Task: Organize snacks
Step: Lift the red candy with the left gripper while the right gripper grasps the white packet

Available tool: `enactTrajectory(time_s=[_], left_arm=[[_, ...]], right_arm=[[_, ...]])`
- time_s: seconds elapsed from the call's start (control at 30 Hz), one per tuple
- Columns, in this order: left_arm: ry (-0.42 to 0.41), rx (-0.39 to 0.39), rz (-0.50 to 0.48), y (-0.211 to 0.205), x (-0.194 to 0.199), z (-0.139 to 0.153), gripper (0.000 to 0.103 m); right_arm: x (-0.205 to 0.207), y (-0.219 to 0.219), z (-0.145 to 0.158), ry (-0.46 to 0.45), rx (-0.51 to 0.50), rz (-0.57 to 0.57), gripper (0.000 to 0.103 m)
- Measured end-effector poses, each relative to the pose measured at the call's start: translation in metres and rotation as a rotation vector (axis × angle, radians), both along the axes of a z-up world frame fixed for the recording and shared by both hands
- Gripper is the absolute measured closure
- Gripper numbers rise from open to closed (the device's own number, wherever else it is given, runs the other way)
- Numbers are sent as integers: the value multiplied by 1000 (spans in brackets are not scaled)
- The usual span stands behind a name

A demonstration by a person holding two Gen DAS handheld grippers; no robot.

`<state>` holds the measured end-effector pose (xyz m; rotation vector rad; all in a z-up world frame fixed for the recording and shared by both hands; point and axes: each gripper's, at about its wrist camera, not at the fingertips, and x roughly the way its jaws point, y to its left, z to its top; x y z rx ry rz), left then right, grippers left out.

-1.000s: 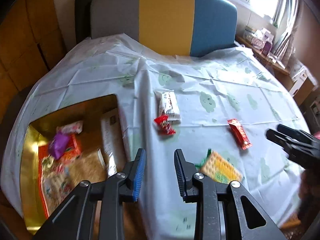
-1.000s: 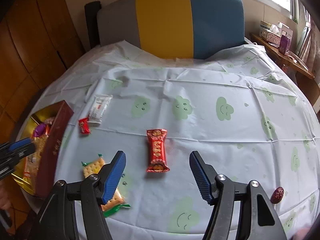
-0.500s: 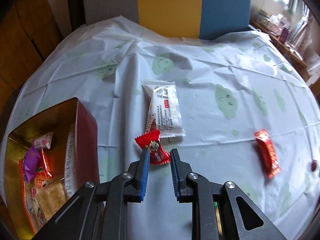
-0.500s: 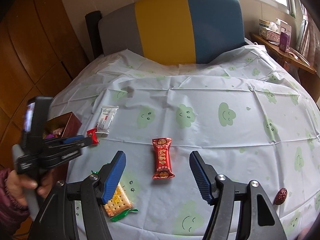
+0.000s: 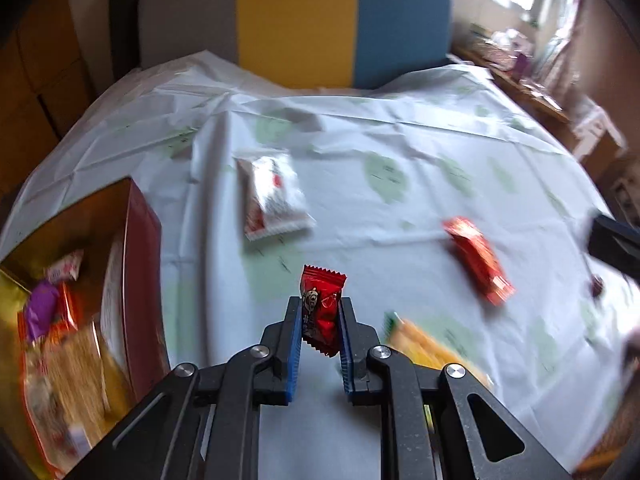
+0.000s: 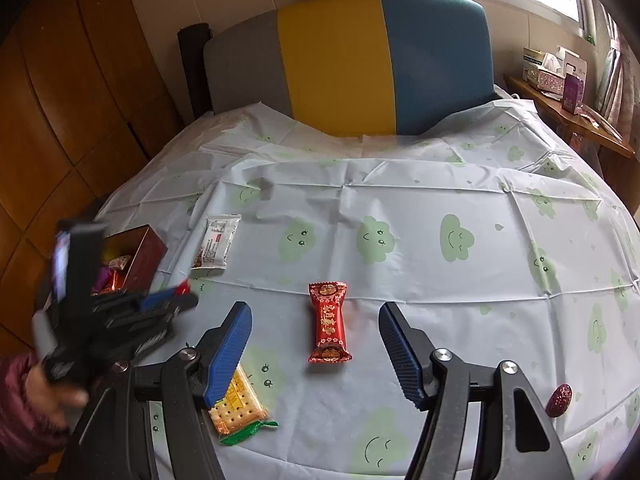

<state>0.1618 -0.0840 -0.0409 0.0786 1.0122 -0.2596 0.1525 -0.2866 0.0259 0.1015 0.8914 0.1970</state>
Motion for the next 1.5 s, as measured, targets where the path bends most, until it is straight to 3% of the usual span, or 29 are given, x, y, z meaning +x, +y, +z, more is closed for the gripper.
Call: enactTrajectory(time_s=[0.27,0.57,0.67,0.83,1.13,1.5], left_arm=[[-39,38,-143,-6,-76,6,86],[2,5,-151,13,-124,-11,86],[30,-18,-134,23,-128,-23,86],[5,-37,-142,27,-131,-23,86],[-31,-63,-154,28,-134,-23,86],[-45,-77,-162,30,-135,-24,86]], right_arm=[[-2,6,-5,15,-44,12,36],[0,8,-18,69,-34,19,36],[3,14,-25,107,-14,39,36],[11,41,-36,167,-1,106,36],[74,116,-42,215,-10,219,36],[152,164,-79,279,-20,144,36]])
